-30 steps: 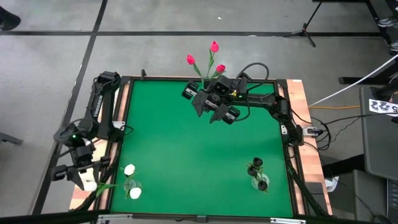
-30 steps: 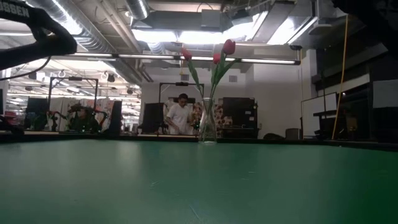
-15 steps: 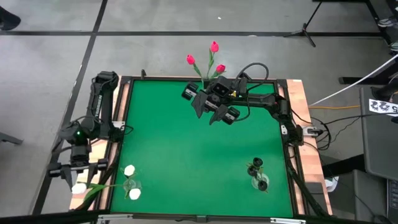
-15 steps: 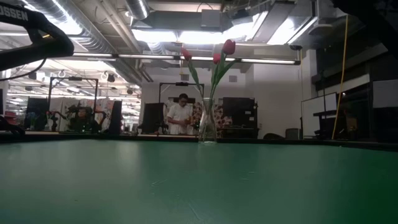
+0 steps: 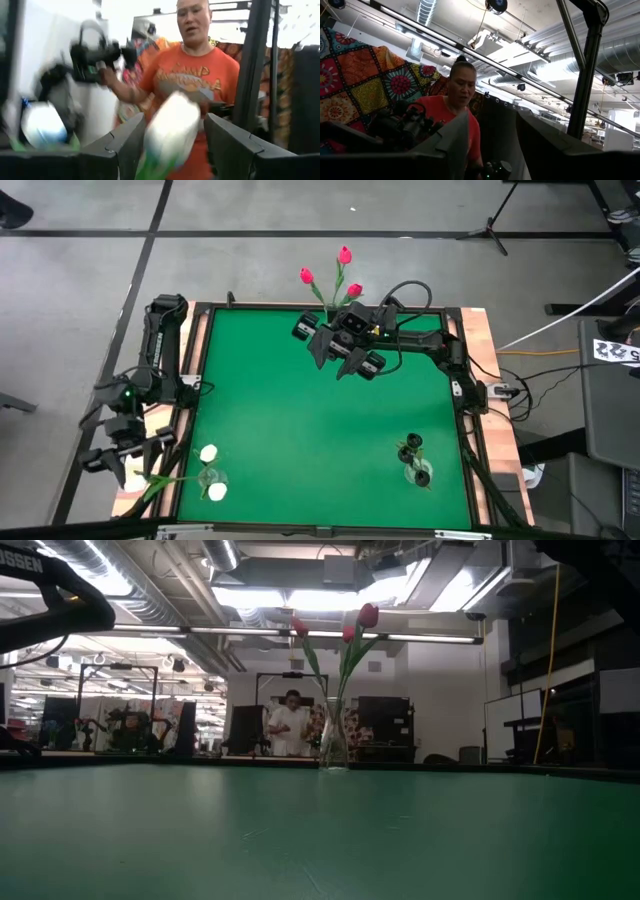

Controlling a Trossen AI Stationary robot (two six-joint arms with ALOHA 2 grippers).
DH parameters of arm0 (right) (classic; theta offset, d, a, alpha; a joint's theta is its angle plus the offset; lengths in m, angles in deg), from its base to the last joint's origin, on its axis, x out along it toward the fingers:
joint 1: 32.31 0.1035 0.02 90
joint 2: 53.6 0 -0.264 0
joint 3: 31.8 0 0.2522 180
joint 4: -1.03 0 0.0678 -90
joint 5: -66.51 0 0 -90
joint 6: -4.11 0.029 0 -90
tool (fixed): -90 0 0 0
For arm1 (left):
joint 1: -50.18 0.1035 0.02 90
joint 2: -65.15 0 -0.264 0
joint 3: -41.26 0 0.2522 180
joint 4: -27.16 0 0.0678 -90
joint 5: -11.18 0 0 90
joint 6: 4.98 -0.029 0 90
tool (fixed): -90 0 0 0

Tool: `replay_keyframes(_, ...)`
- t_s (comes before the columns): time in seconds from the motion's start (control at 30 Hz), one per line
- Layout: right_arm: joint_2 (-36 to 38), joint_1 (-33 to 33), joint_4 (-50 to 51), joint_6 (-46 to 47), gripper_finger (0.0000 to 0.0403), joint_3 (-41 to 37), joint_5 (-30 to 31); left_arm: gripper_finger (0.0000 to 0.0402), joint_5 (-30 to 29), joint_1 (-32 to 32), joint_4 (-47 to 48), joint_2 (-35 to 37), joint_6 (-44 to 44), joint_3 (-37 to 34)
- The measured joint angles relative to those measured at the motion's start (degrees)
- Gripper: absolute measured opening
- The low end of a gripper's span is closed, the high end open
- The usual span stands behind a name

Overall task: Sort flowers into vase by color
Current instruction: Return to Home Position

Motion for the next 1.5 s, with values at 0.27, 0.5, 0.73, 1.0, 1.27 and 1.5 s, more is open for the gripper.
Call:
replay_keyframes(0.27,-0.02,0.0,-0.02,0.0,0.0166,-0.01,0.04,0.0203,-0.55,0.53,-2.32,0.0,-13.25,0.0)
replay_keyframes(0.5,-0.02,-0.07,-0.09,3.25,0.0166,-0.02,-0.77,0.0203,-5.85,-0.13,-11.76,0.28,-15.77,0.0)
replay_keyframes(0.73,-0.02,-2.59,-0.85,5.8,0.0166,-0.02,-0.87,0.0203,11.09,-1.09,-16.24,0.24,-9.31,0.21)
replay_keyframes(1.0,1.59,-7.34,-1.65,7.03,0.0166,-0.06,-2.55,0.0203,36.45,-1.06,-15.81,0.26,3.69,6.93)
replay_keyframes(1.27,5.92,-10.34,-1.7,6.94,0.0166,-0.04,-5.58,0.0203,44.32,-1.06,6.19,0.11,4.4,19.76)
replay_keyframes(1.5,8.71,-10.69,-1.68,10.35,0.0166,-0.04,-8.48,0.0203,48.0,-1.27,40.93,0.17,-7.35,39.29)
